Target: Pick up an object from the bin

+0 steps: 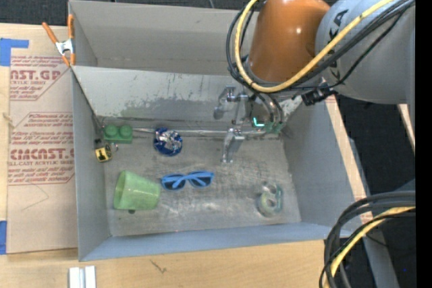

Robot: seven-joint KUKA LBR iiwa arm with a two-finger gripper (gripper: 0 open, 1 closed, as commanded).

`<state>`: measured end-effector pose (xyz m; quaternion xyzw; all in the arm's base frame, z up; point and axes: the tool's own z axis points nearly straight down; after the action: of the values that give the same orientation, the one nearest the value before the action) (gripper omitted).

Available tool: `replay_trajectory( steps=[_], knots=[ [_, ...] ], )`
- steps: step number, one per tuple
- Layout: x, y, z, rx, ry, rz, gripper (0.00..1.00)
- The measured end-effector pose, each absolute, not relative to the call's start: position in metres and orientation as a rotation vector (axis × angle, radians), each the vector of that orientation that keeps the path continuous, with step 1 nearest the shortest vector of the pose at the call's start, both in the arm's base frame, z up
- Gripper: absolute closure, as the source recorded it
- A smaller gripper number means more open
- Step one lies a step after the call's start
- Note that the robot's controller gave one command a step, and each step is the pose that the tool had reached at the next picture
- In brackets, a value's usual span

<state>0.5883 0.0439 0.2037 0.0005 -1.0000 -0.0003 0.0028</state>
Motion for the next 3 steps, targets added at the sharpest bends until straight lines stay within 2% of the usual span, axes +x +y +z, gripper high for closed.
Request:
replay_trajectory(
  steps=[1,2,3],
  knots=[
    [0.547,0.039,0.072,-0.049,-3.154,-0.005,0.0],
    [0.546,0.039,0.075,-0.045,-3.144,-0.004,1.0],
    [0.542,0.079,0.19,0.435,-3.12,-0.002,1.0]
  ],
)
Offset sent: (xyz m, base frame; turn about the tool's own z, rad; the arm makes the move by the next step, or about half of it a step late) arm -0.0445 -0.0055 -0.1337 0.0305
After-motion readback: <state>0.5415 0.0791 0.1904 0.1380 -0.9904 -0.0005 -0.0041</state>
